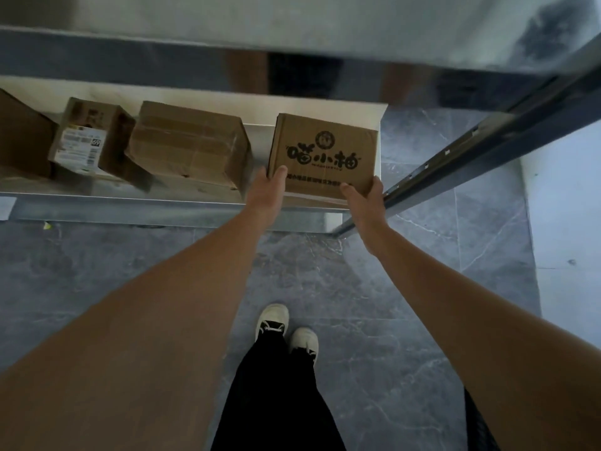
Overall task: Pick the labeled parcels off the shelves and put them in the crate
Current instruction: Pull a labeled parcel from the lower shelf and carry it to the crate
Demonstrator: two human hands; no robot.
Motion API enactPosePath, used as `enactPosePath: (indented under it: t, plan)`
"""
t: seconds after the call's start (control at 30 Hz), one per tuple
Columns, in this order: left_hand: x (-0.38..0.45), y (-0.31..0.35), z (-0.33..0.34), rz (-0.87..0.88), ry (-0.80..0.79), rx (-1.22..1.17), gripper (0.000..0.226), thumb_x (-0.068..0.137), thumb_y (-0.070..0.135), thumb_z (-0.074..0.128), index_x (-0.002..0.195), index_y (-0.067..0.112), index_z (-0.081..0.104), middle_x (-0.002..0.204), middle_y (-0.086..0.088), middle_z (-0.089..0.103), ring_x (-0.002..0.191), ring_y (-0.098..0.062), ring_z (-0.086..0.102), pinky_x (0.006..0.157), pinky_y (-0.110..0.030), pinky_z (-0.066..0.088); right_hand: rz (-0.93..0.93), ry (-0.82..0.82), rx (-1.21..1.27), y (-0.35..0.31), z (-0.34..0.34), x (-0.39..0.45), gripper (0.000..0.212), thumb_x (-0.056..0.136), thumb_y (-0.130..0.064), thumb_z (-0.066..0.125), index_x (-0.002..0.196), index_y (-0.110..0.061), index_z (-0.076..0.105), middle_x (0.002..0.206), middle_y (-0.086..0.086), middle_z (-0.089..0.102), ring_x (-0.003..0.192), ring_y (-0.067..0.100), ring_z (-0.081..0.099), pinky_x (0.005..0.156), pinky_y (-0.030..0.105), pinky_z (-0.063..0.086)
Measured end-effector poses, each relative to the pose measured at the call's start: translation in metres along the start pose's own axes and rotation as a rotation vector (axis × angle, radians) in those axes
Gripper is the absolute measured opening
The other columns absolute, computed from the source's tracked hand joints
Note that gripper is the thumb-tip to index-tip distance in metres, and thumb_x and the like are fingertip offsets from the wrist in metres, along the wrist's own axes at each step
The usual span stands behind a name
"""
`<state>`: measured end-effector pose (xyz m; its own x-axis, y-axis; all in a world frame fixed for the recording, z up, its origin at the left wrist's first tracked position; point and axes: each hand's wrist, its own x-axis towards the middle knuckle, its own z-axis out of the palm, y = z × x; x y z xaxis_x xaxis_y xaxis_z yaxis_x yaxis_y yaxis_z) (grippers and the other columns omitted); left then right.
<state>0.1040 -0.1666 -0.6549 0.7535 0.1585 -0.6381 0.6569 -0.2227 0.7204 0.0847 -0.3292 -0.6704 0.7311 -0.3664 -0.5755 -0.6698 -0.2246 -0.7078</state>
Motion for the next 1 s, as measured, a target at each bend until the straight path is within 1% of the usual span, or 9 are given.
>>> enactPosePath:
  t: [0.13,0.23,0.33,0.43,0.53,0.6,0.7,0.87,1.0]
  plan:
    - [-0.002,-0.014,0.003,0.022,0.035,-0.051,0.025,0.101,0.033,0.039,0.112,0.015,0.052,0.112,-0.003,0.051,0.102,-0.018,0.047,0.086,-0.030,0.033,-0.028,-0.036,0.013,0.008,-0.002,-0.002,0.063,0.094,-0.028,0.060,0.148,-0.020,0.027,0.135,0.000,0.053,0.118,0.020,0.051,0.099,0.039,0.044]
    - [-0.015,-0.027,0.001,0.054,0.039,-0.042,0.024,0.100,0.030,0.041,0.114,0.015,0.052,0.108,-0.003,0.050,0.091,-0.014,0.048,0.082,-0.029,0.033,-0.017,-0.050,0.038,0.013,-0.006,-0.012,0.058,0.095,-0.025,0.059,0.145,-0.020,0.031,0.130,-0.001,0.052,0.110,0.015,0.047,0.095,0.034,0.041]
    - [-0.028,-0.033,-0.006,0.028,0.085,-0.029,0.024,0.102,0.028,0.039,0.118,0.017,0.052,0.106,0.000,0.046,0.100,-0.017,0.044,0.082,-0.026,0.029,0.016,-0.058,0.069,0.015,-0.010,-0.026,0.058,0.096,-0.024,0.059,0.145,-0.017,0.030,0.123,-0.001,0.052,0.106,0.014,0.046,0.091,0.031,0.038]
    - [-0.038,-0.037,-0.019,-0.059,0.132,-0.202,0.031,0.101,0.028,0.039,0.122,0.011,0.056,0.114,-0.001,0.051,0.098,-0.013,0.048,0.081,-0.024,0.035,0.070,-0.058,0.135,0.008,-0.013,-0.042,0.053,0.097,-0.026,0.057,0.142,-0.016,0.031,0.107,-0.004,0.052,0.088,0.007,0.051,0.082,0.027,0.038]
    - [-0.050,-0.039,-0.030,-0.149,0.155,-0.371,0.037,0.100,0.025,0.042,0.128,0.005,0.056,0.115,-0.007,0.057,0.074,-0.005,0.052,0.055,-0.013,0.043,0.055,-0.073,0.151,-0.001,-0.018,-0.057,0.049,0.097,-0.028,0.057,0.140,-0.018,0.035,0.109,-0.002,0.055,0.085,0.007,0.054,0.074,0.024,0.042]
    - [-0.055,-0.034,-0.037,-0.162,0.142,-0.489,0.030,0.100,0.022,0.043,0.118,0.005,0.059,0.111,-0.009,0.060,0.080,-0.011,0.057,0.046,-0.013,0.047,0.043,-0.066,0.159,-0.007,-0.022,-0.063,0.046,0.096,-0.032,0.056,0.137,-0.020,0.040,0.112,-0.001,0.060,0.093,0.012,0.059,0.078,0.026,0.048]
    - [-0.062,-0.020,-0.044,-0.175,0.150,-0.538,0.024,0.099,0.026,0.044,0.107,0.010,0.061,0.097,-0.005,0.064,0.079,-0.015,0.061,0.048,-0.016,0.052,0.063,-0.054,0.205,-0.023,-0.028,-0.068,0.035,0.095,-0.041,0.050,0.125,-0.024,0.055,0.110,0.001,0.066,0.103,0.019,0.063,0.086,0.035,0.051]
    - [-0.063,-0.014,-0.057,-0.167,0.204,-0.465,0.029,0.095,0.030,0.042,0.098,0.013,0.065,0.104,-0.008,0.068,0.096,-0.025,0.066,0.086,-0.036,0.053,0.091,-0.072,0.241,-0.032,-0.032,-0.073,0.019,0.097,-0.045,0.049,0.091,-0.030,0.059,0.093,-0.005,0.066,0.102,0.019,0.062,0.099,0.042,0.050]
    - [-0.068,-0.009,-0.058,-0.137,0.165,-0.471,0.028,0.096,0.027,0.040,0.073,0.020,0.056,0.080,0.002,0.061,0.070,-0.010,0.056,0.059,-0.025,0.043,0.124,-0.035,0.270,-0.030,-0.029,-0.074,0.025,0.097,-0.046,0.049,0.087,-0.026,0.060,0.091,-0.010,0.065,0.098,0.015,0.060,0.095,0.035,0.049]
